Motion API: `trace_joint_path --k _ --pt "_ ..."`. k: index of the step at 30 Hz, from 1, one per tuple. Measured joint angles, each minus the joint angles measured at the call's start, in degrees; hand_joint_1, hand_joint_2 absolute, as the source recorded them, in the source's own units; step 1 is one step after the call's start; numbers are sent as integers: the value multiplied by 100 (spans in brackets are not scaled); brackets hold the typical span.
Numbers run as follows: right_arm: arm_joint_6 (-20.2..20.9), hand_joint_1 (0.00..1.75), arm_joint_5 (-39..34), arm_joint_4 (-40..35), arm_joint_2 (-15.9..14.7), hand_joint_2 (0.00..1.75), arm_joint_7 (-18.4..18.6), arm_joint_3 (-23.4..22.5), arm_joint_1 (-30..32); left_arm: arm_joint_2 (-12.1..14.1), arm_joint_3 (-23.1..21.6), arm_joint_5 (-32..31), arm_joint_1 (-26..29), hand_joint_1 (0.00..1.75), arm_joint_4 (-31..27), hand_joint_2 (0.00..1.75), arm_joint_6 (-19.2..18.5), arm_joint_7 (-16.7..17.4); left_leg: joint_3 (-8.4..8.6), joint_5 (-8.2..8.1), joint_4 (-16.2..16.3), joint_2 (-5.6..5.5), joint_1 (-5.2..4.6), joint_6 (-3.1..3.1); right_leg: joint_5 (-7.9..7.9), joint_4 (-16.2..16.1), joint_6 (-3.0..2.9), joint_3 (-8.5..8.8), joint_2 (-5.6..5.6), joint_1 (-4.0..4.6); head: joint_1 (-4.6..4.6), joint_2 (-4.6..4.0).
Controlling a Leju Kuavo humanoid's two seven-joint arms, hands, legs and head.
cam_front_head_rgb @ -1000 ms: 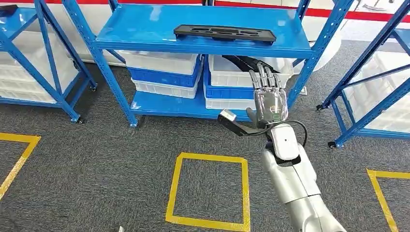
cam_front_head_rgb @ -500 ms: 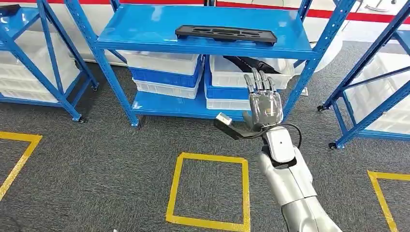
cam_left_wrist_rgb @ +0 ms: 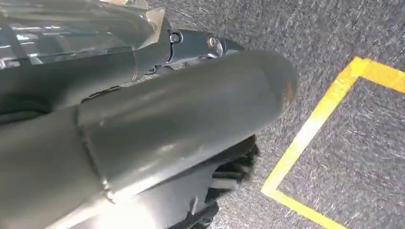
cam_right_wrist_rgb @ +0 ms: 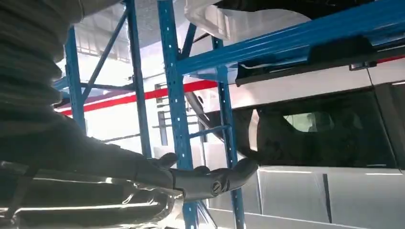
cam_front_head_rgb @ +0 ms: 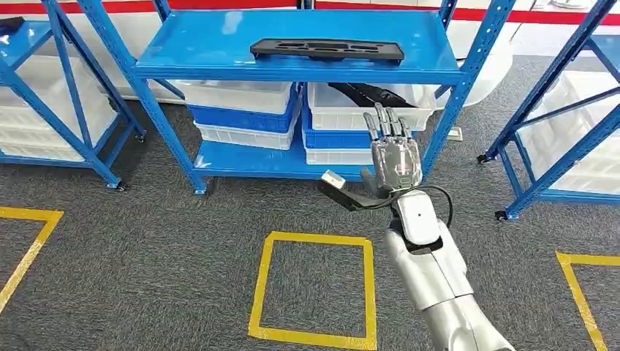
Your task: Take the parts from the cabinet and place them on the table.
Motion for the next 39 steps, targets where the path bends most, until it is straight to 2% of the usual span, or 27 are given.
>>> trace_joint_path --k 1,2,4,6,7,8,10,11,12,13,14,16,17,18,20,21,22,24,26,27,28,29,31,32,36,37,39 --pt "0 0 2 -2 4 175 0 0 -7 0 4 0 -2 0 0 0 0 2 247 194 -464 0 2 20 0 -3 2 6 2 -3 -6 0" --pt "-2 0 2 -2 7 175 0 0 -20 0 7 0 -11 0 0 0 -2 11 360 119 -674 -10 -34 27 -2 4 23 -13 4 40 -11 0" --pt "-2 0 2 -2 4 175 0 2 -30 -2 17 2 -6 0 0 0 -2 28 314 107 -681 -16 -71 81 16 -8 86 -43 1 38 -4 0" --pt "-2 0 2 -2 7 175 0 2 -28 -7 24 24 4 0 0 0 -2 35 326 143 -736 -21 -98 183 42 -73 198 -30 1 57 -2 0" --pt "-4 0 0 -9 2 175 0 2 -30 -9 28 24 4 0 0 0 -2 35 372 199 -811 -3 -52 261 -13 -11 221 -88 -13 69 2 0" --pt "-7 0 0 -9 -2 175 0 4 -36 -13 33 26 -1 0 0 0 9 35 375 211 -828 -3 -86 298 -183 255 165 -190 -20 68 2 0" --pt "-11 0 0 -4 -4 175 0 7 -13 -9 46 37 -6 0 0 0 59 39 368 213 -827 2 -117 350 -593 1207 60 -629 -18 72 33 0" --pt "-9 0 0 -4 -4 175 0 9 7 -15 46 37 -5 0 0 0 70 44 361 212 -824 0 -136 368 -735 1644 50 -844 -17 77 33 0" --pt "-9 0 0 0 -4 175 0 13 27 -24 46 39 -3 0 0 0 90 52 361 213 -823 -4 -155 370 -760 1856 73 -946 -17 100 37 0" --pt "-9 0 0 2 -11 175 2 13 35 -31 46 39 3 0 0 0 109 52 363 212 -822 -14 -175 372 -687 1765 102 -911 -17 112 37 0" --pt "-11 0 0 2 -17 175 2 15 33 -39 48 44 2 0 2 0 142 61 367 211 -818 -28 -197 373 -512 1386 138 -715 -17 129 42 0" --pt "-15 0 0 2 -15 175 2 17 23 -55 68 52 -3 0 0 0 225 74 379 206 -802 -40 -223 369 -103 261 156 -157 -22 150 39 0" --pt "-15 0 0 2 -15 175 4 17 15 -59 87 61 -6 0 2 0 254 85 352 188 -771 -40 -264 351 -45 -31 110 -26 -14 176 42 0" --pt "-17 0 0 2 -7 175 9 22 15 -63 101 79 -5 0 2 0 280 101 336 170 -749 -42 -275 339 -3 -39 62 -21 -22 173 24 0" --pt "-18 0 0 4 -9 175 17 22 17 -72 105 92 5 0 2 0 286 127 328 179 -755 -31 -250 323 7 -34 37 -23 -20 187 33 0" --pt "-18 0 0 4 -9 175 20 22 10 -77 107 92 3 0 2 0 284 131 328 174 -744 -31 -255 305 30 -57 2 -17 -19 170 31 0" --pt "-18 0 0 4 -7 175 22 22 4 -63 111 92 -1 0 0 0 273 138 307 114 -696 -34 -229 259 52 -87 -31 10 -22 93 35 0" --pt "-17 0 0 0 -2 175 33 20 -8 -70 116 92 -2 0 0 0 243 142 91 -250 -164 -25 -186 139 50 -89 -56 18 -23 84 -7 0" --pt "-13 0 0 2 -2 175 35 20 0 -70 122 92 1 0 2 0 241 155 -360 -660 776 -19 -98 45 49 -87 -55 13 -23 81 -2 0" --pt "-13 0 0 4 -2 175 35 20 6 -70 125 92 3 0 2 0 240 157 -497 -701 1041 -7 -60 9 49 -86 -54 13 -23 71 -2 0" --pt "-11 0 0 7 -2 175 35 20 6 -68 127 90 2 0 2 0 236 168 -494 -595 1001 0 -28 -20 48 -84 -52 17 -21 54 2 0" --pt "-11 0 0 7 -2 175 37 20 6 -68 127 79 1 0 2 0 236 173 -374 -389 718 1 -3 -45 47 -83 -50 23 -17 38 -7 0" --pt "-9 0 0 2 -2 175 46 20 3 -59 127 41 -9 0 0 0 236 184 158 153 -350 4 57 -96 34 -83 -18 48 -8 -12 -7 0" --pt "-7 0 0 -11 -4 175 48 17 3 -63 125 37 -17 0 0 0 236 192 335 174 -699 -8 74 -122 30 -83 17 43 -7 8 -11 0" --pt "35 0 0 -28 -26 175 52 9 5 -63 125 2 -38 0 0 0 238 236 314 140 -722 -40 -61 104 60 -147 213 23 -2 34 -17 0" --pt "35 0 0 -44 -33 175 52 4 5 -59 125 -11 -40 0 0 0 238 238 353 195 -801 -38 -45 189 38 -132 269 15 -7 64 -17 0" --pt "35 0 0 -57 -66 175 52 0 -1 -59 127 -13 -55 0 0 0 238 238 362 221 -828 -25 -73 310 -254 382 183 -235 -19 47 0 0"
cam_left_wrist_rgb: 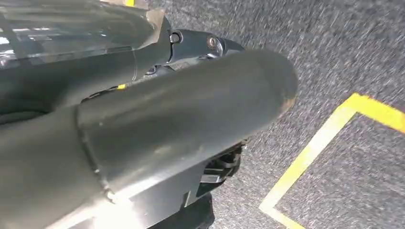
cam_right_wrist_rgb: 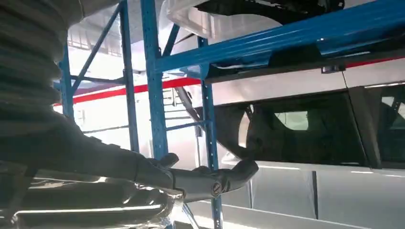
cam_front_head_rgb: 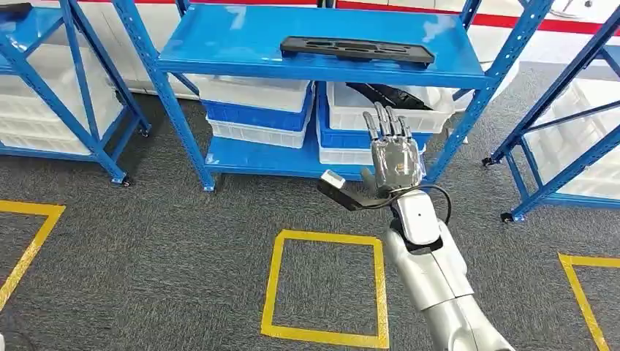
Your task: Take the parts from the cabinet and place them on the table.
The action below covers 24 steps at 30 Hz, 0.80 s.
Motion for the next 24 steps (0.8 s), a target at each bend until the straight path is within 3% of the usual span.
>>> trace_joint_path --k 2,3,4,5,6,8,9,10,12,13,14,15,17,18,19,20,21,23,24 --pt "4 0 0 0 -17 175 2 0 39 0 -2 -4 -4 0 0 0 -2 2 -3 -6 0 2 -38 45 -356 931 -73 -452 1 12 9 0" --pt "11 0 0 2 -35 175 2 0 58 0 -2 -9 -4 0 0 0 -2 7 -4 -9 3 -2 -63 62 -449 1272 -66 -618 2 38 17 0" --pt "18 0 0 0 -46 175 4 0 73 -2 -2 -11 -3 0 0 0 -2 20 -1 -8 4 -10 -93 66 -434 1351 -40 -665 2 54 15 0" --pt "35 0 0 0 -57 175 7 -4 73 -2 -2 -17 -4 0 0 0 -2 33 2 -10 7 -19 -120 73 -307 1110 -12 -555 2 69 17 0" --pt "57 0 0 -7 -72 175 15 -15 70 -2 -2 -24 -6 0 0 0 -2 42 8 -11 10 -28 -143 75 -120 672 9 -339 1 92 20 0" --pt "81 0 0 -46 -85 175 20 -35 61 -9 -2 -55 -19 0 0 0 -2 55 9 -23 31 -37 -160 77 224 -334 -9 155 -5 122 17 0" --pt "98 0 0 -57 -90 175 20 -44 52 -11 -2 -59 -33 0 0 0 2 65 -17 -47 73 -40 -217 55 270 -428 -85 213 2 150 11 0" --pt "103 0 0 -68 -92 175 20 -46 54 -11 -2 -63 -37 0 0 0 7 74 -21 -48 70 -40 -210 48 294 -436 -132 199 0 142 2 0" --pt "103 0 0 -76 -109 175 20 -59 57 -24 -2 -68 -37 0 0 0 29 94 -20 -42 59 -33 -192 31 303 -436 -163 201 0 154 9 0" --pt "103 0 0 -87 -111 175 20 -59 56 -9 -2 -68 -43 0 0 0 53 98 -32 -64 89 -33 -212 2 333 -485 -209 220 -4 67 9 0" --pt "101 0 0 -98 -111 175 20 -59 51 -4 -2 -68 -42 0 0 0 59 103 -58 -146 168 -33 -187 -56 341 -491 -224 237 0 56 13 0" --pt "98 0 0 -109 -109 175 20 -61 47 -11 -4 -68 -45 0 0 0 59 103 -159 -343 429 -20 -157 -112 341 -491 -266 239 -4 43 -37 0" --pt "96 0 0 -109 -111 175 20 -59 52 -11 -2 -68 -48 0 0 0 59 105 -573 -791 1315 0 -53 -216 339 -488 -266 235 -3 41 -35 0" --pt "94 0 0 -109 -114 175 20 -61 69 -11 -2 -68 -45 0 0 0 59 109 -758 -918 1691 6 -12 -256 338 -488 -265 236 -4 37 -44 0" --pt "94 0 0 -109 -114 175 20 -59 82 -11 -4 -68 -42 0 0 0 59 111 -845 -906 1846 18 25 -285 337 -486 -263 236 -4 21 -37 0" --pt "94 0 0 -109 -114 175 20 -59 89 -13 -4 -68 -42 0 0 0 59 111 -795 -760 1710 25 60 -314 336 -483 -260 239 -2 3 -42 0" --pt "94 0 0 -109 -114 175 20 -59 89 -11 -4 -68 -44 0 0 0 59 114 -626 -525 1352 28 88 -348 335 -481 -257 246 0 -19 -42 0" --pt "90 0 0 -111 -114 175 20 -59 86 -11 -4 -68 -50 0 -2 0 59 114 -57 -11 231 39 159 -402 313 -480 -205 279 5 -61 -46 0" --pt "87 0 0 -118 -116 175 22 -61 83 -24 -4 -68 -59 0 -2 0 59 114 22 -113 90 9 108 -421 310 -477 -147 265 12 -10 -59 0"
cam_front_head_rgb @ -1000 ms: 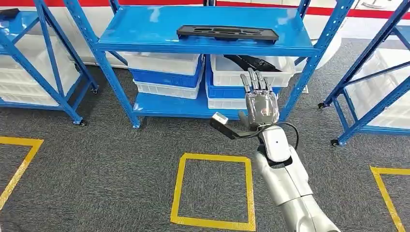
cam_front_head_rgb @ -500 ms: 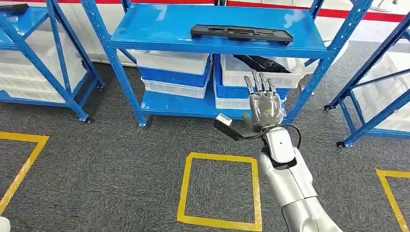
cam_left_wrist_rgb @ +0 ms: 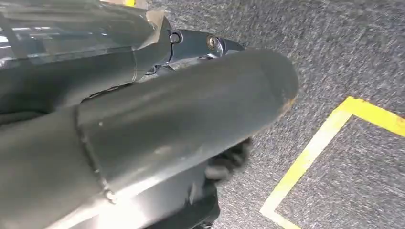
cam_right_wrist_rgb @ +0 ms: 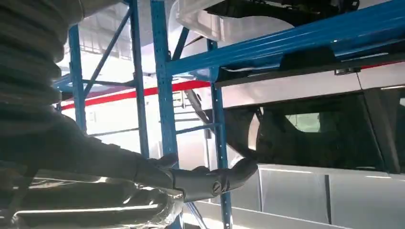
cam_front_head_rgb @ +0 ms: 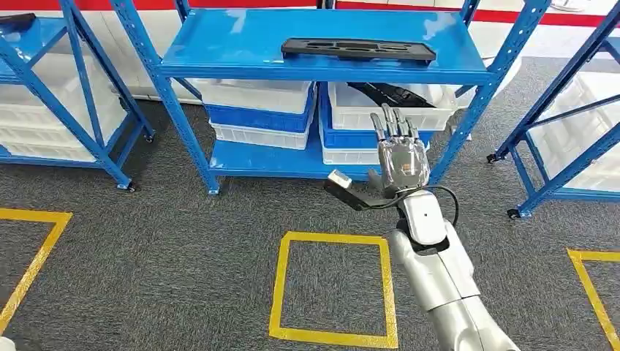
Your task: Take the parts from the cabinet and place them on the table.
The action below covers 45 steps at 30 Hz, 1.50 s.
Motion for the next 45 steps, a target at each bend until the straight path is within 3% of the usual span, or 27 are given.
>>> trace_joint_path --k 1,4,5,6,8,9,10,11,13,14,15,17,18,20,23,25,30,38,45 --pt "0 0 0 -2 -4 175 0 0 -7 -2 0 0 -5 0 0 0 0 0 -25 20 -2 -25 -16 89 8 1 48 -14 1 -1 2 0" --pt "0 0 0 -9 -7 175 0 0 -9 2 2 0 -7 0 0 0 0 4 -23 38 -21 -26 -102 251 44 -88 205 7 0 3 -2 0" --pt "0 0 0 -18 -17 175 0 -2 -11 -9 2 0 -8 0 -2 0 0 4 14 96 -105 -17 -63 344 -16 -13 232 -48 -10 -21 13 0" --pt "0 0 0 -17 -26 175 7 -4 -22 -6 2 0 -13 0 -2 0 0 4 18 106 -127 -22 -91 395 -154 197 186 -143 -12 -1 18 0" --pt "0 0 0 -17 -26 175 13 -2 -11 -9 2 0 -19 0 -2 0 8 4 6 114 -125 -13 -119 466 -581 1149 85 -579 -14 8 39 0" --pt "2 0 0 -13 -33 175 13 -2 0 -11 2 0 -19 0 -2 0 29 7 0 113 -125 -14 -142 475 -726 1592 76 -793 -12 30 42 0" --pt "4 0 0 -7 -37 175 15 0 2 -17 2 0 -18 0 -2 0 83 45 -1 117 -123 -19 -166 481 -768 1841 96 -911 -13 52 53 0" --pt "2 0 0 0 -37 175 15 0 2 -20 4 2 -19 0 -2 0 144 107 1 118 -122 -27 -193 486 -710 1783 116 -887 -13 65 50 0" --pt "-4 0 0 6 -35 175 15 0 -21 -24 22 46 -21 0 -2 0 307 325 13 116 -118 -47 -236 488 -332 880 157 -430 -14 105 61 0" --pt "-7 0 0 9 -29 175 26 2 -39 -37 28 59 -25 0 -2 0 378 382 18 115 -113 -51 -246 487 -145 339 146 -162 -14 114 63 0" --pt "-11 0 0 13 -26 175 37 2 -60 -52 42 66 -34 0 -2 0 433 429 3 112 -109 -52 -267 482 -74 -10 83 -12 -8 138 66 0" --pt "-39 0 0 33 -2 175 39 7 -65 -74 83 114 -51 0 -2 0 439 485 -17 97 -71 -59 -311 474 -4 -39 21 3 -20 151 50 0" --pt "-61 0 0 63 11 175 39 11 -71 -109 90 101 -57 0 -54 0 233 422 -31 91 -52 -57 -312 539 9 -40 22 13 -19 110 53 0" --pt "-169 0 0 245 83 175 160 39 -187 -268 81 30 -207 0 -342 0 83 652 -49 112 -55 -54 -301 524 13 -36 14 -11 -18 130 50 0" --pt "-361 0 0 490 184 175 328 101 -303 -549 -66 -94 -479 0 -1146 0 621 1312 -48 125 -69 -57 -284 501 22 -31 -8 -6 -25 151 57 0" --pt "-411 0 0 533 203 175 341 109 -286 -647 -207 -111 -532 0 -1529 0 625 1290 -43 127 -70 -48 -277 498 34 -30 -28 -5 -20 162 55 0" --pt "-411 0 0 551 146 175 361 101 -238 -667 -332 -9 -512 0 -1786 0 507 1014 -45 131 -69 -26 -272 492 34 -29 -29 -15 -11 164 50 0" --pt "-404 0 0 579 127 175 387 101 -253 -686 -428 35 -503 0 -1902 0 437 938 -52 131 -69 -25 -274 490 34 -28 -29 -15 -13 162 57 0" --pt "-409 0 0 730 107 175 389 53 -422 -691 -415 332 -534 0 -1900 0 5 662 -53 131 -67 -27 -289 491 34 -28 -29 -20 -13 161 57 0"
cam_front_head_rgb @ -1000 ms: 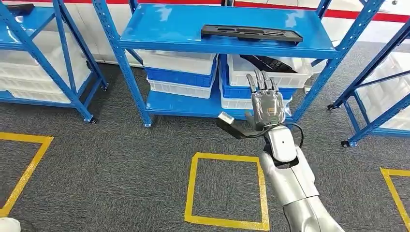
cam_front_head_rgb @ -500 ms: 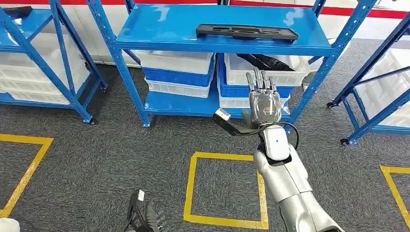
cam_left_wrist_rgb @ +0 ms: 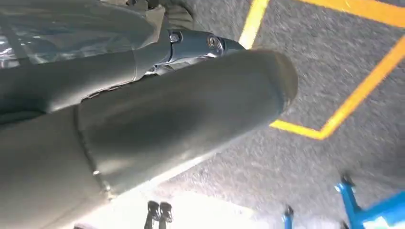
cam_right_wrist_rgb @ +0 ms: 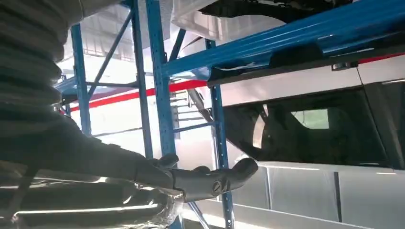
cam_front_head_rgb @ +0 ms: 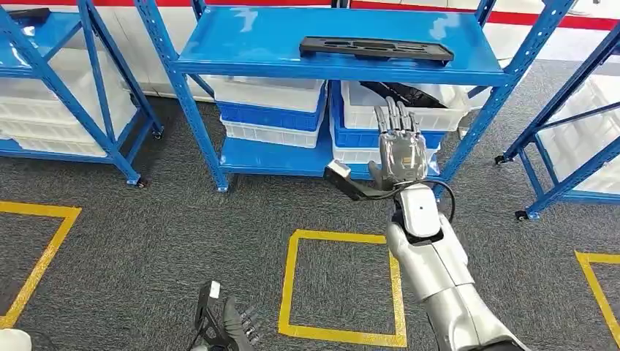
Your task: Take the parts from the cabinet and place them on the table.
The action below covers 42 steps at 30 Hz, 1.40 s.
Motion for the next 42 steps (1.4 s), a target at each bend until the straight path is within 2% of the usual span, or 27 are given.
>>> trace_joint_path --k 4,5,6,7,8,10,12,13,14,16,17,18,19,21,23,24,26,27,28,29,30,32,33,36,38,39,42 --pt "-26 0 0 44 -35 175 -33 -37 0 0 2 29 -15 0 11 0 -112 -92 -2 -1 3 1 -2 1 1 -1 1 1 0 -9 0 0" --pt "-35 0 0 46 -37 175 -33 -39 -2 2 2 29 -25 0 20 0 -110 -107 -14 -15 31 -1 -25 51 35 -46 56 15 -2 -61 -7 0" --pt "-39 0 0 46 -39 175 -33 -42 -6 -4 4 26 -35 0 24 0 -110 -120 6 11 -27 -3 -22 85 46 -81 71 33 1 -42 -4 0" --pt "-48 0 0 46 -44 175 -33 -46 -26 -29 4 29 -43 0 24 0 -112 -129 98 103 -212 8 80 121 22 -75 75 8 7 19 0 0" --pt "-61 0 0 53 -59 175 -33 -50 -38 -37 9 29 -55 0 33 0 -112 -136 139 131 -281 22 68 122 -65 71 62 -65 3 -11 -2 0" --pt "-77 0 0 74 -83 175 -33 -48 -70 -57 9 29 -94 0 52 0 -112 -140 140 157 -297 36 99 156 -422 916 29 -463 11 -17 44 0" --pt "-79 0 0 107 -101 175 -33 -50 -40 -66 9 29 -94 0 76 0 -112 -142 134 148 -293 36 114 143 -661 1732 83 -870 7 -83 39 0" --pt "-79 0 0 127 -109 175 -33 -50 -31 -66 13 29 -94 0 92 0 -112 -142 133 142 -283 34 136 120 -630 1795 140 -928 6 -121 44 0" --pt "-79 0 0 144 -118 175 -33 -50 -33 -68 13 33 -95 0 105 0 -112 -140 132 128 -263 27 166 82 -487 1573 234 -841 3 -167 44 0" --pt "-79 0 0 181 -129 175 -33 -50 -75 -79 15 37 -99 0 123 0 -110 -140 120 56 -155 16 243 -37 -49 552 439 -350 -12 -265 50 0" --pt "-79 0 0 201 -133 175 -33 -48 -102 -79 15 42 -110 0 129 0 -110 -140 81 -6 -51 14 241 -128 68 107 504 -149 -27 -322 67 0" --pt "-83 0 0 230 -127 175 -33 -46 -144 -79 17 46 -141 0 140 0 -107 -140 1 -67 65 10 212 -203 14 97 439 -106 49 -259 107 0" --pt "-90 0 0 245 -118 175 -37 -46 -142 -85 15 59 -149 0 151 0 -105 -125 -13 -60 61 16 223 -228 21 139 314 -149 65 -262 46 0" --pt "-96 0 0 304 -127 175 -44 -46 -167 -90 18 79 -155 0 171 0 -101 -118 -15 -21 31 7 256 -285 17 178 241 -187 68 -221 46 0" --pt "-101 0 0 332 -122 175 -46 -48 -215 -90 15 81 -166 0 182 0 -99 -109 -61 -137 149 35 285 -328 40 162 139 -182 70 -258 33 0" --pt "-103 0 0 343 -120 175 -48 -48 -241 -92 15 81 -182 0 188 0 -101 -109 -178 -314 413 46 284 -341 37 163 130 -182 69 -255 28 0" --pt "-103 0 0 378 -114 175 -50 -48 -258 -92 15 88 -198 0 203 0 -96 -107 -644 -771 1394 44 282 -363 34 163 91 -184 64 -213 26 0" --pt "-103 0 0 402 -111 175 -50 -46 -258 -92 15 88 -196 0 212 0 -92 -105 -837 -885 1765 44 281 -354 30 164 83 -184 61 -189 24 0" --pt "-105 0 0 435 -111 175 -53 -46 -258 -92 15 90 -194 0 227 0 -90 -99 -934 -867 1912 43 276 -328 28 164 79 -184 60 -161 24 0" --pt "-107 0 0 453 -109 175 -53 -46 -262 -92 15 90 -196 0 238 0 -90 -94 -889 -720 1768 44 269 -289 27 164 78 -182 62 -139 26 0" --pt "-107 0 0 468 -109 175 -53 -46 -272 -92 15 96 -201 0 243 0 -90 -90 -725 -491 1405 43 247 -234 27 164 77 -177 66 -115 26 0" --pt "-109 0 0 492 -92 175 -53 -46 -330 -92 15 99 -233 0 245 0 -92 -83 -185 4 301 38 161 -44 26 161 76 -167 80 -97 28 0" --pt "-113 0 0 509 -87 175 -53 -46 -354 -90 15 103 -255 0 249 0 -90 -73 -127 -85 193 69 134 -3 27 160 81 -179 76 -82 46 0" --pt "-144 0 0 577 -79 175 -68 -46 -404 -107 15 151 -263 0 260 0 -92 -57 -134 -49 154 68 60 -12 32 140 93 -189 39 -99 0 0" --pt "-166 0 0 621 -83 175 -79 -44 -462 -125 15 166 -273 0 265 0 -94 -55 -52 45 -4 81 132 -6 -16 196 136 -233 10 -64 7 0" --pt "-188 0 0 647 -87 175 -83 -44 -504 -131 11 171 -288 0 267 0 -97 -55 -40 61 -36 73 125 18 -140 395 118 -336 10 -60 7 0" --pt "-199 0 0 732 -90 175 -94 -44 -525 -140 2 199 -299 0 297 0 -103 -53 -51 65 -33 74 126 27 -640 1691 93 -956 11 -64 33 0"
